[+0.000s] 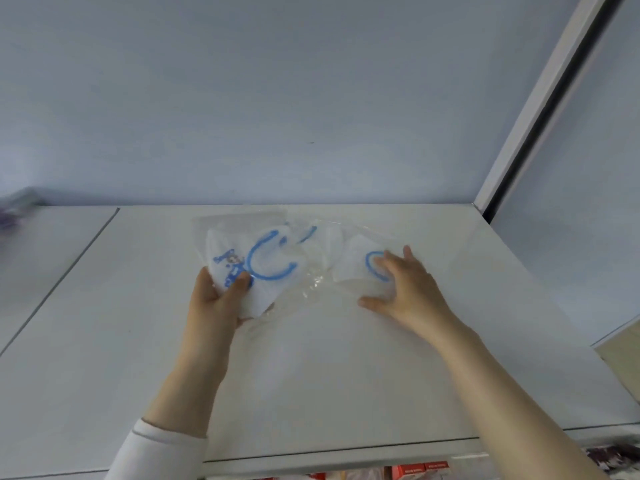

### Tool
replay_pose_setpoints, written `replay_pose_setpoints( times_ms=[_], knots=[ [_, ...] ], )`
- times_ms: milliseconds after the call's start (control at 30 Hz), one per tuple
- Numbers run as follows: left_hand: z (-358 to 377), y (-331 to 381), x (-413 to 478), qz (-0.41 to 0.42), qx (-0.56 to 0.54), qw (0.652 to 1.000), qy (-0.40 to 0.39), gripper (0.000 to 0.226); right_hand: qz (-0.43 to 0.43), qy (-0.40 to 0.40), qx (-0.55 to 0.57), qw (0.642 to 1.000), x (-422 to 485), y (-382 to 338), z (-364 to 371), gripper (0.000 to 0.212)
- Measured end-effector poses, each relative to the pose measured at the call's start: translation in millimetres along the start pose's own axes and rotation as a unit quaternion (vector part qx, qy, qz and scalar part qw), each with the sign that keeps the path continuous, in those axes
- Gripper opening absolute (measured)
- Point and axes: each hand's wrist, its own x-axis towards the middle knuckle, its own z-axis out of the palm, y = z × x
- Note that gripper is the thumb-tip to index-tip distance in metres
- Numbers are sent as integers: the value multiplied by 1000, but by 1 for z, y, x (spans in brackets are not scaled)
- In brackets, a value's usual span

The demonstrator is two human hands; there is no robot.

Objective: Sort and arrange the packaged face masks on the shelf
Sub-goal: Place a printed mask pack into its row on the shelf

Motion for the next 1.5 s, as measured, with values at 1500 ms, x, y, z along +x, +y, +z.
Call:
replay_pose_setpoints(
  times_ms=[1500],
  knots=[
    [-65, 5, 2, 30, -27, 997, 72, 26, -90, -20, -48, 995, 50, -56, 29, 46]
  ],
)
